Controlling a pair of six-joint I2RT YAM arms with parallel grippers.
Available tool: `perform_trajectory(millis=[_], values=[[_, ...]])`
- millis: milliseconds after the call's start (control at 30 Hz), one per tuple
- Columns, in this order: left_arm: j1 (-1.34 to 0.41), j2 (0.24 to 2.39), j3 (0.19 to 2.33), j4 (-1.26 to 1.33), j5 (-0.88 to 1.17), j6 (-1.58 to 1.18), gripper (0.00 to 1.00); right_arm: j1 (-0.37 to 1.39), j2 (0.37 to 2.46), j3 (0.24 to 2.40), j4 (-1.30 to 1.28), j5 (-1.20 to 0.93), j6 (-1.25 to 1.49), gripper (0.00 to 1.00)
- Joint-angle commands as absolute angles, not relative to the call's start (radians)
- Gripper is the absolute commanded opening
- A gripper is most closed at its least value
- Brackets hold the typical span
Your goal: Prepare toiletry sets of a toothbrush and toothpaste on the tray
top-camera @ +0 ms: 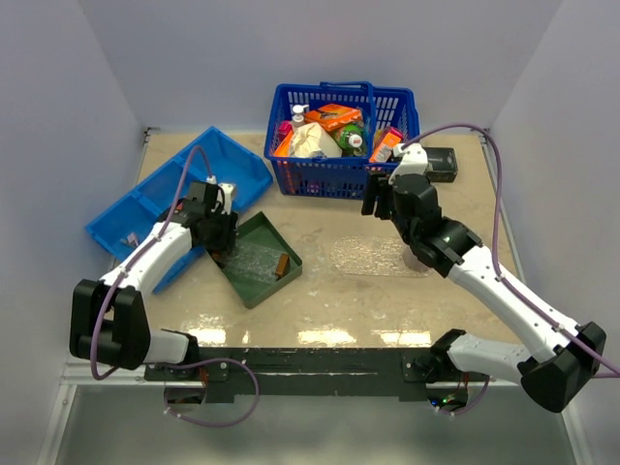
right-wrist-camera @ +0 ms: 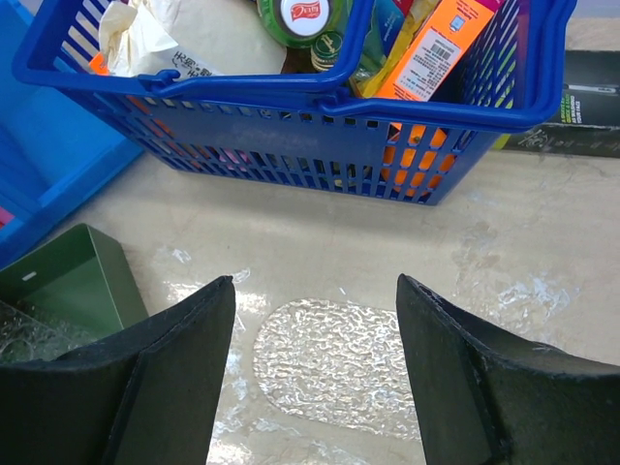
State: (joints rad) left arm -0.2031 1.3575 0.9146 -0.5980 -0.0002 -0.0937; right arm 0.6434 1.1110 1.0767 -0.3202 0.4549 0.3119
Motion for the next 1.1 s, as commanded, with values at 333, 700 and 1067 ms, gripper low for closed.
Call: perform_trajectory(millis=[333, 700, 1067], values=[[-0.195, 1.396, 0.910, -0.589, -0.032, -0.092, 0.55, 0.644, 1.132, 1.072, -0.273, 0.480, 0.298, 0.70], [-0.196, 1.419, 0.908, -0.588, -0.034, -0.091, 0.48, 0.646, 1.135, 1.062, -0.273, 0.479, 0.302, 0.71], [-0.195, 1.425, 0.913, -0.597, -0.034, -0.095, 0.25, 0.644, 1.127, 1.052, -0.276, 0.485, 0.304, 0.71]])
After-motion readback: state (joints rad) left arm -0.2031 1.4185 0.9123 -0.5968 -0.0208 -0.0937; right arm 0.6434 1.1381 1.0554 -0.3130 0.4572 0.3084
